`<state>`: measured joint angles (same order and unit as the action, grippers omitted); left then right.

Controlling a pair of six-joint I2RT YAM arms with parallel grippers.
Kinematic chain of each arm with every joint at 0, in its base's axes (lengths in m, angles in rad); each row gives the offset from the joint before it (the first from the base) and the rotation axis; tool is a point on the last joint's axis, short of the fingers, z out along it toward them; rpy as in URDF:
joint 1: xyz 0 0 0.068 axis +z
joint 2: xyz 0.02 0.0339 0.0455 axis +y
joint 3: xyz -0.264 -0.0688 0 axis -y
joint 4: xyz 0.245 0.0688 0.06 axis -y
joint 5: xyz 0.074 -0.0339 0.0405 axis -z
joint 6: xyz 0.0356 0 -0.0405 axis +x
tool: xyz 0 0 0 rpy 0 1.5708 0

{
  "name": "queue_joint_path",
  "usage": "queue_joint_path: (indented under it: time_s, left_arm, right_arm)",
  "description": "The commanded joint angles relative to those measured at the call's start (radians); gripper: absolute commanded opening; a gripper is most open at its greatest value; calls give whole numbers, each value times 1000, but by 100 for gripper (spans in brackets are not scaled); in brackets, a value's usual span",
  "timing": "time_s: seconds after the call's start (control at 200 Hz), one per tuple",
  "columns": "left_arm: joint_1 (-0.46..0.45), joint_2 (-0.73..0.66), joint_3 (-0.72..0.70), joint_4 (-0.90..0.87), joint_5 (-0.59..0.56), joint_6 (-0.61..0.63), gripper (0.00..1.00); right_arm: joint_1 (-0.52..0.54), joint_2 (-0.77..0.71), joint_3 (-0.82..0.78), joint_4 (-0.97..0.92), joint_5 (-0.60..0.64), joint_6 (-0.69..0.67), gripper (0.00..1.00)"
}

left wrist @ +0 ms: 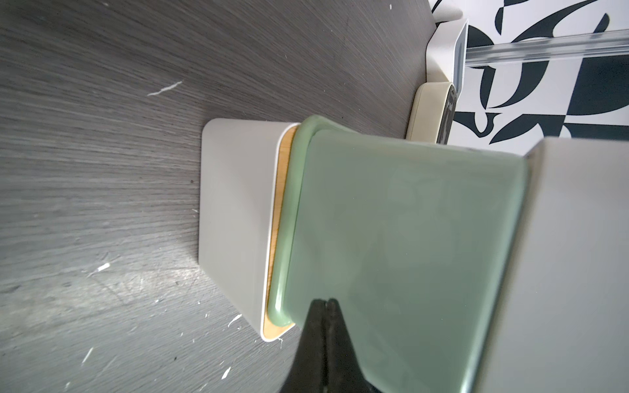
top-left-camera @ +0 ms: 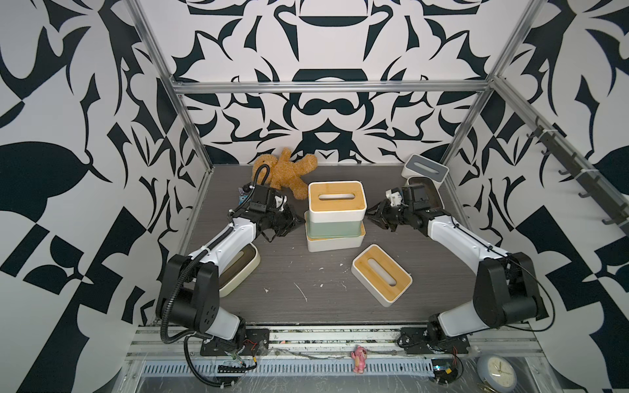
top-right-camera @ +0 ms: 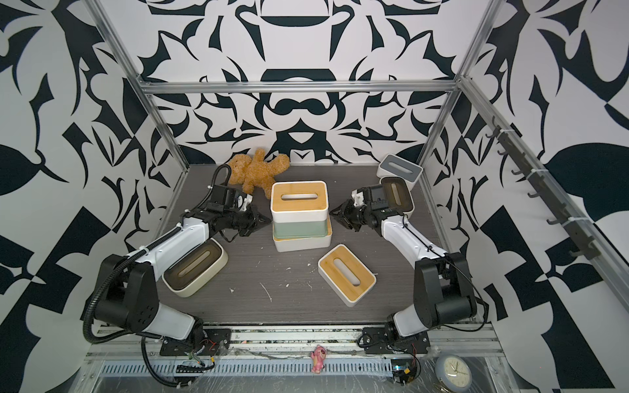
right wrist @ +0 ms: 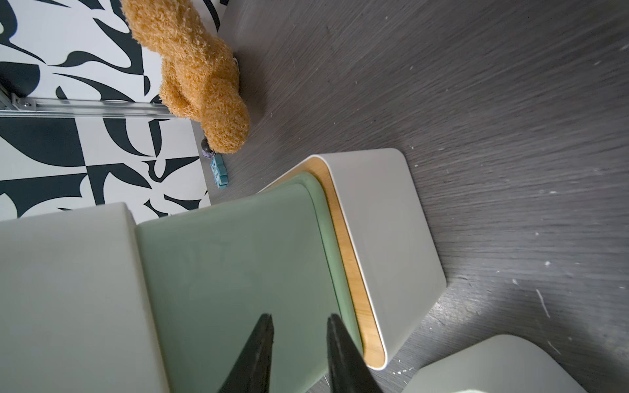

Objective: Stack the tissue boxes
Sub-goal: Adjust the tissue box on the tissue box.

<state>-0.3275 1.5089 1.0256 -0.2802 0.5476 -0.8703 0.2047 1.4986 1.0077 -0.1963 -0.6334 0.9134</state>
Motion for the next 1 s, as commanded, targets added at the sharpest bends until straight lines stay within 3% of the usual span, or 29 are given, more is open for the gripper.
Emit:
queue_joint_path:
  time_s: [0.0, 0.995]
  left_arm:
    - [-18, 19, 33, 3, 11, 12, 5]
    - [-48, 6, 17, 9, -18, -27, 7]
  right_arm:
    - [9, -2, 55, 43, -23, -10, 31]
    - [50, 26, 69, 45, -12, -4, 30]
